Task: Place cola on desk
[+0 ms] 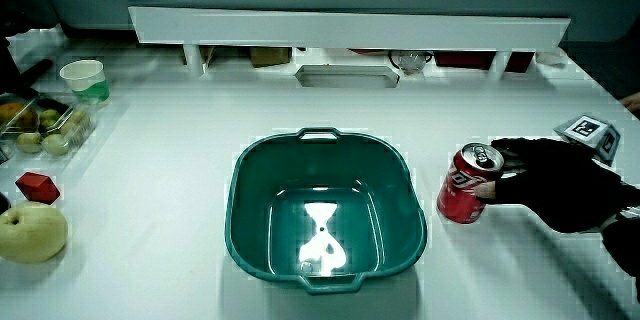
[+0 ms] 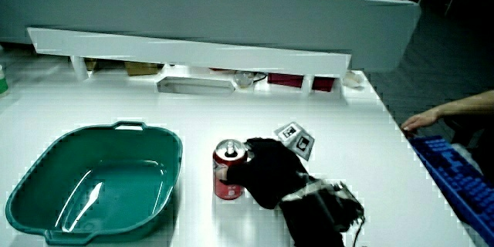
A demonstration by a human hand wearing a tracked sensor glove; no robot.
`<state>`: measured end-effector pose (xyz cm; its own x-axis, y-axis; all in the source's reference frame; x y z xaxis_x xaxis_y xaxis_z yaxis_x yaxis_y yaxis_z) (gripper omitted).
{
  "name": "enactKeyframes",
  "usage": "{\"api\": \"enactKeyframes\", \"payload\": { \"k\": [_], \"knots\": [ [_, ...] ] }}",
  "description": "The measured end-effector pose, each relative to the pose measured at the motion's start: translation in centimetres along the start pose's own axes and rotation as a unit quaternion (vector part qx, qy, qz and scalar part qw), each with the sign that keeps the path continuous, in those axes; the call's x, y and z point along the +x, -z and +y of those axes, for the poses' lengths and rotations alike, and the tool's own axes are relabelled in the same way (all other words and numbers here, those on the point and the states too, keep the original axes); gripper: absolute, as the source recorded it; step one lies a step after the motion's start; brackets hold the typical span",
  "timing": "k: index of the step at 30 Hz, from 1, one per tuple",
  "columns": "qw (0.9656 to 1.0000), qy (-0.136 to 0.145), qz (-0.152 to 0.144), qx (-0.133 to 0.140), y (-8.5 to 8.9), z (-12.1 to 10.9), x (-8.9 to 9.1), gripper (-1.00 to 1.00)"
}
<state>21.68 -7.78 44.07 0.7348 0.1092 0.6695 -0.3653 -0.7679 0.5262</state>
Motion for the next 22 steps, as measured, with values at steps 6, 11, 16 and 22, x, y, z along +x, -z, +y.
{"api": "enactKeyframes", "payload": {
  "k": [6, 11, 16, 22],
  "knots": [
    [0.9991, 0.02, 0.005, -0.037, 0.0, -1.1, 0.0, -0.87],
    [0.9964, 0.067, -0.041, -0.032, -0.1, -3.9, -1.2, -1.0],
    [0.9897, 0.08, -0.116, -0.027, 0.7, -7.5, -3.1, -1.0],
    [0.9855, 0.056, -0.156, -0.036, 2.5, -10.7, -4.3, -1.0]
  ]
}}
